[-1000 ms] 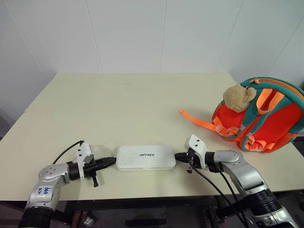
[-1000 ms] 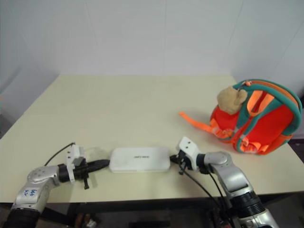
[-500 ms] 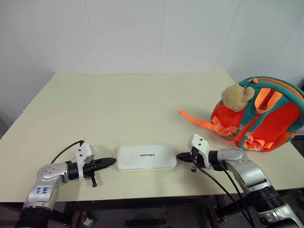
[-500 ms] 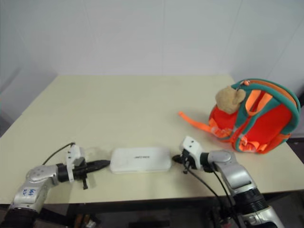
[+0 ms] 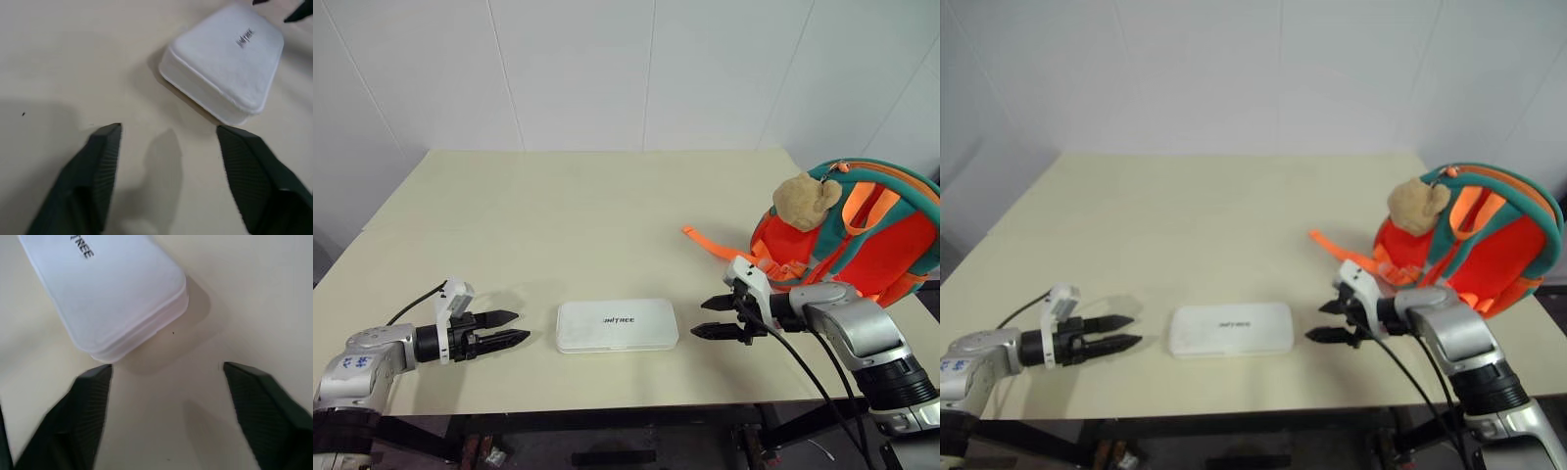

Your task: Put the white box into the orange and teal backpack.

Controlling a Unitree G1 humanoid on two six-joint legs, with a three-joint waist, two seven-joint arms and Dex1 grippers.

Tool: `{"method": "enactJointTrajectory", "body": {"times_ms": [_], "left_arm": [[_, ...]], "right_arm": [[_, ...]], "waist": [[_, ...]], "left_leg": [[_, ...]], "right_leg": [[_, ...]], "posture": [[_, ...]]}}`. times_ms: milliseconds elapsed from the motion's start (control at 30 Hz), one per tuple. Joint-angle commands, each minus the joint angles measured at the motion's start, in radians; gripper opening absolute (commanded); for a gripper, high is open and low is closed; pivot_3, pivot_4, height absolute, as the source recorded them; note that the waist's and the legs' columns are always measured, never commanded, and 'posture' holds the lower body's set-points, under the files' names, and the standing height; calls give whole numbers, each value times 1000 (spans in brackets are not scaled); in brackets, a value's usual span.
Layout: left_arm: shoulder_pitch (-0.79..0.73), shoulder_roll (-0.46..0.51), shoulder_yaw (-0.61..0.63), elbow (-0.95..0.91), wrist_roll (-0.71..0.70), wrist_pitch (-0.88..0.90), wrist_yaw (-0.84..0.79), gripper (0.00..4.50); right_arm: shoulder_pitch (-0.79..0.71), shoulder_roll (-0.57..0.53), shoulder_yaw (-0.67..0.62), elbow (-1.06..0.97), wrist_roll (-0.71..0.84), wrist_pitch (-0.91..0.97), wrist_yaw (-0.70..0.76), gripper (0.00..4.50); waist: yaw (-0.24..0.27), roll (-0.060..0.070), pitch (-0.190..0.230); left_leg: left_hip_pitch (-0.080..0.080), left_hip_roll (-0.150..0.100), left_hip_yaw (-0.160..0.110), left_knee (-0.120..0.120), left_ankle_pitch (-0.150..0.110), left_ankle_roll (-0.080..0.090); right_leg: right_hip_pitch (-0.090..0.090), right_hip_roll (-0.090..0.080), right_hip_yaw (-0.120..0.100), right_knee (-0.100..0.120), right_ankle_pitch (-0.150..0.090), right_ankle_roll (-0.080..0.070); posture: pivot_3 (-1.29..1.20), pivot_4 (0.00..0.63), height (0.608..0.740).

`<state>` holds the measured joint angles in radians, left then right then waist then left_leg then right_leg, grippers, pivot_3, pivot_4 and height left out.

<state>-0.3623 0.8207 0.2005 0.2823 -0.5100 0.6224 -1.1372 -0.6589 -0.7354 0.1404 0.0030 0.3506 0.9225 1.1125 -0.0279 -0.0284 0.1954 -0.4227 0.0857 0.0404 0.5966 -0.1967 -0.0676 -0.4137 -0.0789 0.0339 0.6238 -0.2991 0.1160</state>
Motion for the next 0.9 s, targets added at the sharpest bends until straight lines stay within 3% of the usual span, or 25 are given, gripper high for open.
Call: {"method": "enactJointTrajectory", "body": {"times_ms": [33,133,300,533,900], "left_arm": [[-74,8,-20,53,-62,199,-30,4449],[-108,34,-87,47,-101,384,-101,4449],[-199,-64,-68,166,-51,415,67,4449],[-230,-152,-68,166,-70,458,98,4449],[-167,-182,-125,65,-87,560,110,4449]], "right_arm": [[-49,-4,-63,-20,88,163,-17,4500],[-74,18,-95,-23,144,276,-53,4500],[-96,57,-136,-20,184,386,-139,4500],[-94,104,-170,-39,234,454,-218,4500],[-72,134,-140,-94,279,502,-286,4500]], "waist": [[0,0,0],[0,0,0],[2,0,0],[5,0,0],[3,0,0]], "left_leg": [[0,0,0,0,0,0],[0,0,0,0,-1,1],[0,0,0,0,-2,0],[0,0,-1,7,-3,1],[0,0,0,11,-6,3]], "right_leg": [[0,0,0,0,0,0],[0,0,0,0,0,1],[0,0,0,2,-1,2],[2,0,0,3,0,3],[4,0,2,3,0,3]], "posture": [[0,150,740],[0,150,740],[0,150,740],[0,150,740],[0,150,740]]}}
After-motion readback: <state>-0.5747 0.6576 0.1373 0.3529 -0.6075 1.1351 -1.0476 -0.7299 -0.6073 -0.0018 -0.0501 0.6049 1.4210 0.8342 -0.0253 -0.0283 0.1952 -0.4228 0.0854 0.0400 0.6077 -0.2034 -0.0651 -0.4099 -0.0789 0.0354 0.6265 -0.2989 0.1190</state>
